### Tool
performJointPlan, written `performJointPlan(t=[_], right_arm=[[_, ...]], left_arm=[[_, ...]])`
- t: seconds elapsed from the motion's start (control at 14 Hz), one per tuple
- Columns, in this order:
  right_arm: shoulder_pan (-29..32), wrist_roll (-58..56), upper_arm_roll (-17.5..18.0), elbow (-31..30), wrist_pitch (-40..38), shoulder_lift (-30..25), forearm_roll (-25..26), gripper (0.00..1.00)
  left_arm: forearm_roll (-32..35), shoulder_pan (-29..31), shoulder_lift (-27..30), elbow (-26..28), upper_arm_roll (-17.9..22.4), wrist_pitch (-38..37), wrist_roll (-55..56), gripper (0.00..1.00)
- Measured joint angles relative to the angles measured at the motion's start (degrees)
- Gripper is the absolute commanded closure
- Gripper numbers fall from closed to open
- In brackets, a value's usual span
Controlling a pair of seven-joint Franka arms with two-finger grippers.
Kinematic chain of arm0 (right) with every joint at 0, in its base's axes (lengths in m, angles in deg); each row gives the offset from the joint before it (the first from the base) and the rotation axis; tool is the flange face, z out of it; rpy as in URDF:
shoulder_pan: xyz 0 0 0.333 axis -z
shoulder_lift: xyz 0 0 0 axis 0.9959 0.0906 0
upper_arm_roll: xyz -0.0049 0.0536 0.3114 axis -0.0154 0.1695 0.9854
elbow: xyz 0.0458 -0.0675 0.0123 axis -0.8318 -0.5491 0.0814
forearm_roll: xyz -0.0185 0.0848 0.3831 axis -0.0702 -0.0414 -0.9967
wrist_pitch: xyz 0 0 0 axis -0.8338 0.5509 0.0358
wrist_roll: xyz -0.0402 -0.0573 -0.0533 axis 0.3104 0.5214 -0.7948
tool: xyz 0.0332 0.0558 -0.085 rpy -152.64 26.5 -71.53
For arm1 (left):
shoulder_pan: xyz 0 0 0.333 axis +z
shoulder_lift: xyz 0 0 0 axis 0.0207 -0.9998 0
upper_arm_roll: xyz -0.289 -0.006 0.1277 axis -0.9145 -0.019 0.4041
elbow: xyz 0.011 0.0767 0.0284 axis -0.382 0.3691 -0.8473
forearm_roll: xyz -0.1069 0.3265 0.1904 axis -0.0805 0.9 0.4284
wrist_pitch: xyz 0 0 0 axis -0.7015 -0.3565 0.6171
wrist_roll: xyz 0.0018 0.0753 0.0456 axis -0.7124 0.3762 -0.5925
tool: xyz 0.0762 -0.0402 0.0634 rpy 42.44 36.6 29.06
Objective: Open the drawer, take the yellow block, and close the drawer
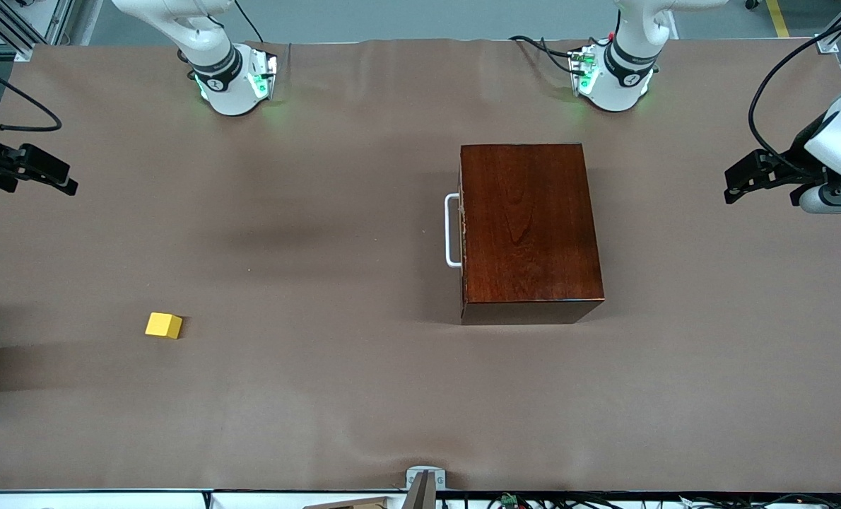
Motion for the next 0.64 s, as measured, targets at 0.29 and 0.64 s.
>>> performJointPlan(t=[0.29, 0.64], right_arm=[[0.0, 0.0, 0.0, 0.0, 0.0, 0.0, 0.0, 0.0], [0.0, 0.0, 0.0, 0.0, 0.02, 0.0, 0.0, 0.0]], left_arm=[[0.0, 0.0, 0.0, 0.01, 0.0, -0.01, -0.06, 0.0], [0.0, -0.06, 0.01, 0.08, 0.0, -1.63, -0.14, 0.0]])
